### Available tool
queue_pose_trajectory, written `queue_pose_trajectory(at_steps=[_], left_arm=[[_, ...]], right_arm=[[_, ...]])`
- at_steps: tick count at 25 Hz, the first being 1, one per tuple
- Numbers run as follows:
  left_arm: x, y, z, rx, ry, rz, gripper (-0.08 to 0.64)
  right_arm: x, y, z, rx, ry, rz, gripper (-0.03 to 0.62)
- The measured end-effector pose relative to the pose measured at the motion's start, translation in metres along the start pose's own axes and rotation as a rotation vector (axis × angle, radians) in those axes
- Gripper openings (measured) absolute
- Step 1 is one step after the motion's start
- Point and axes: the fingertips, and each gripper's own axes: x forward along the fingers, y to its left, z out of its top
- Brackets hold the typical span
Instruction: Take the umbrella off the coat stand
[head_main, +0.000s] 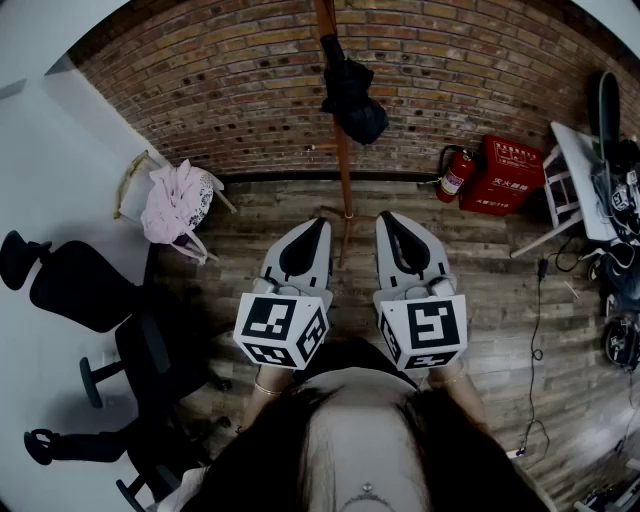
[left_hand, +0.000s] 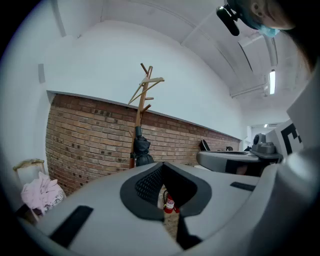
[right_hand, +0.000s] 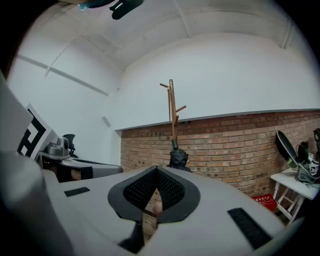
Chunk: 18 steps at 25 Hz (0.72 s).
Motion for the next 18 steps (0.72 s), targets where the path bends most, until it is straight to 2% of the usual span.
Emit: queue_pose_trajectory(at_steps=[8, 18], left_arm=[[0.011, 0.01, -0.001, -0.006, -0.005, 0.01, 0.008], [0.053, 0.023, 0.012, 0.001, -0.026, -0.038, 0.008]], right_arm=[[0.014, -0.008, -0.005, 0.015, 0.004, -0.003, 0.035], [0.049, -0.027, 0.002, 0.021, -0.018, -0.028, 0.035]])
